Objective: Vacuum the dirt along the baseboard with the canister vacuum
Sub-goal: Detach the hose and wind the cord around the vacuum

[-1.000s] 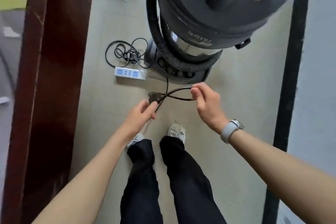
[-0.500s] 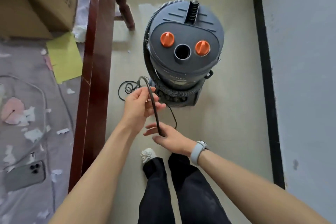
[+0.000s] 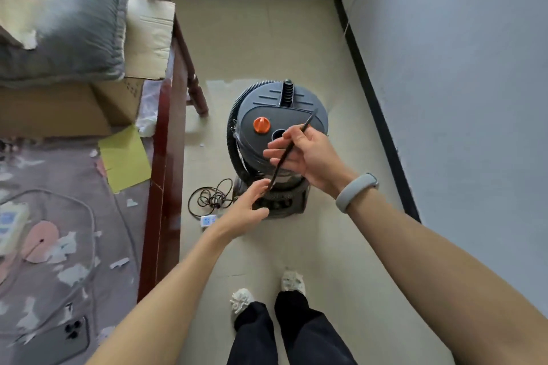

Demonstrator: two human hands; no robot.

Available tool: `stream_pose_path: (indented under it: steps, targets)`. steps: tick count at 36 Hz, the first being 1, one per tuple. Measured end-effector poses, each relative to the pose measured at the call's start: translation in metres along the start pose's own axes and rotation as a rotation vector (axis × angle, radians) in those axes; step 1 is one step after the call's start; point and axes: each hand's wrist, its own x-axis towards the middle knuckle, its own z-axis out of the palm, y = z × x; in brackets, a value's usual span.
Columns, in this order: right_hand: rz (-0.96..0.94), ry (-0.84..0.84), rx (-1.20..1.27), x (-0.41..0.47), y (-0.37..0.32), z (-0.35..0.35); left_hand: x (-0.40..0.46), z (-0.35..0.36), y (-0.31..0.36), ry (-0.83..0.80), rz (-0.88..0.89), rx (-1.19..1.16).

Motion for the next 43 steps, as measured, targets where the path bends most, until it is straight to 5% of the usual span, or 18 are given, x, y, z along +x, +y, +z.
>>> stream_pose_path:
  steps: [7,14,24,33,39,43]
  targets:
    - [-0.053,0.19,0.196,-0.021,-0.024,-0.011,-0.007,-0.017,-0.037,0.169,0.028,0.38]
    - [-0.046,0.54,0.36,-0.029,-0.021,-0.049,-0.018,-0.037,-0.006,0.246,0.19,0.398]
    - [-0.087,0.471,0.713,-0.036,-0.076,-0.094,0.0,-0.018,0.157,0.119,0.462,0.272]
    - [-0.142,0.323,0.198,-0.016,-0.121,-0.132,0.066,0.034,0.311,0.12,0.551,0.277]
    - [-0.062,-0.086,-0.183,0.014,-0.133,-0.178,0.145,0.079,0.389,0.186,0.533,0.257]
    - [-0.284,0.1,-0.376,0.038,-0.164,-0.214,0.187,0.086,0.426,0.278,0.502,0.181]
